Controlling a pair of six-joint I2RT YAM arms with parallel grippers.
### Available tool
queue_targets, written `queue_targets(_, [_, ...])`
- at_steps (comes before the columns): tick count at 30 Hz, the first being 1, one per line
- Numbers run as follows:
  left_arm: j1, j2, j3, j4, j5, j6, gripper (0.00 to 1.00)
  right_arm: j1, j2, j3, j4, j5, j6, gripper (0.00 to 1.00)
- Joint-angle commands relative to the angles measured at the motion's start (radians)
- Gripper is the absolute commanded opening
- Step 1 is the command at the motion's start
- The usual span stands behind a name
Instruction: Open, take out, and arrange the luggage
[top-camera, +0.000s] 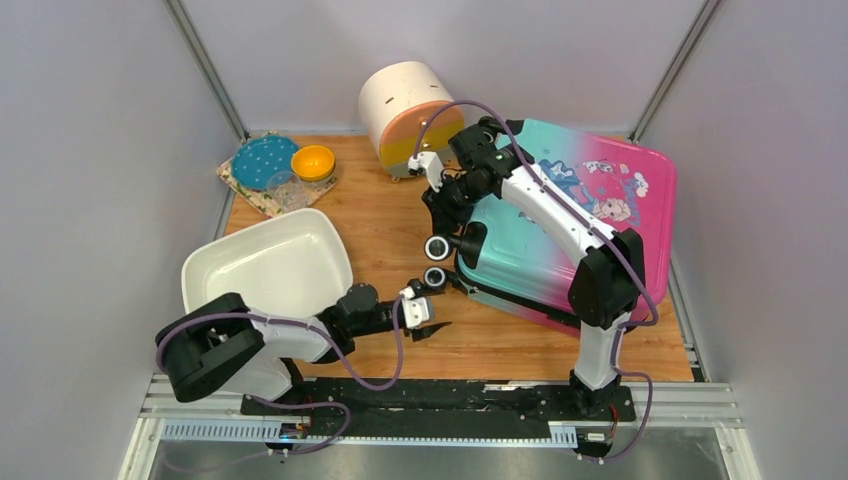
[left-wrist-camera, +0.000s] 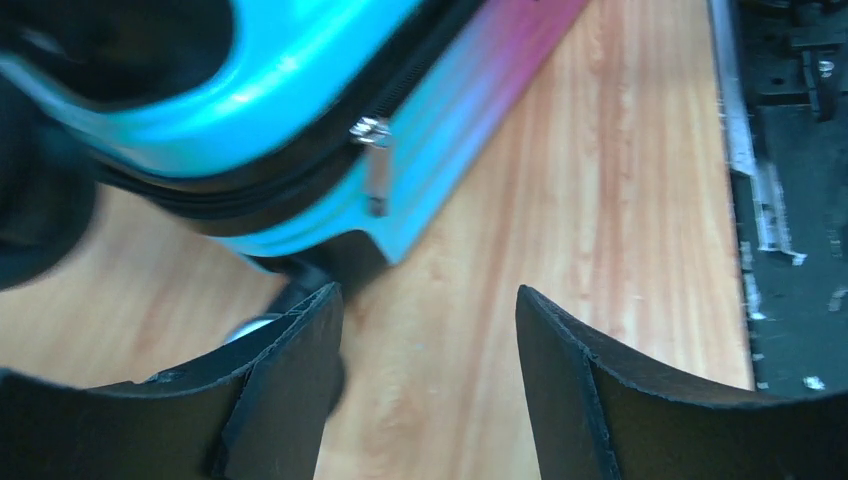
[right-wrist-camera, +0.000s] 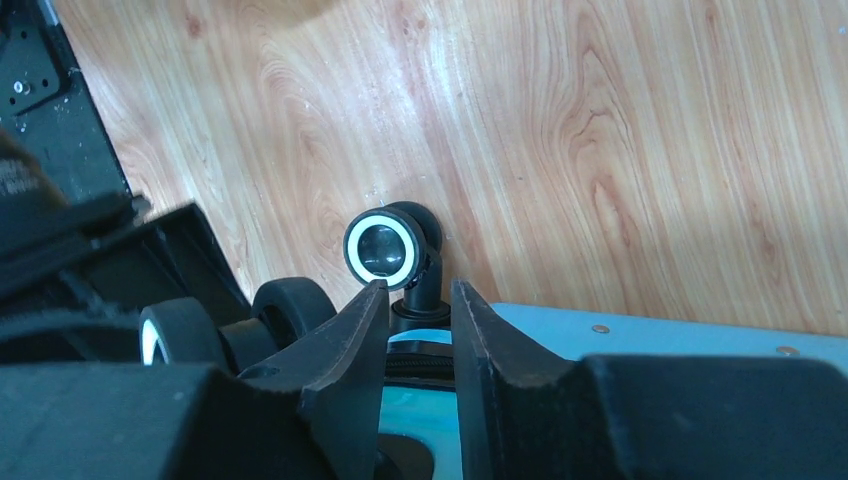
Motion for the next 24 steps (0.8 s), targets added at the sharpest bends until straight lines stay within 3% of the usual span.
queue_targets(1, [-0.112,0.075,0.037,0.034,-0.254,-0.148,0.72,0.006,0.036,0.048,-0.073,0.086,0.124,0.34])
queue_targets(6, [-0.209,0.187,0.138,0.034,-0.538,-0.266,0.72,0.003,0.033,0.063,-0.044,0.154,0.161,0.35])
queue_targets(9, [-0.232,0.242,0.190,0.037,-0.636,-0.292,0.72,0.004,0.024,0.048,-0.018,0.167,0.171,0.36])
queue_targets(18, [-0.278,0.342,0.219,0.195,-0.602,-0.213,0.68,-0.022,0.034,0.048,-0.022,0.163,0.147,0.36])
queue_targets(24, [-0.283,0.397,0.239,0.296,-0.577,-0.159,0.60,-0.027,0.048,0.083,-0.074,0.181,0.075,0.37])
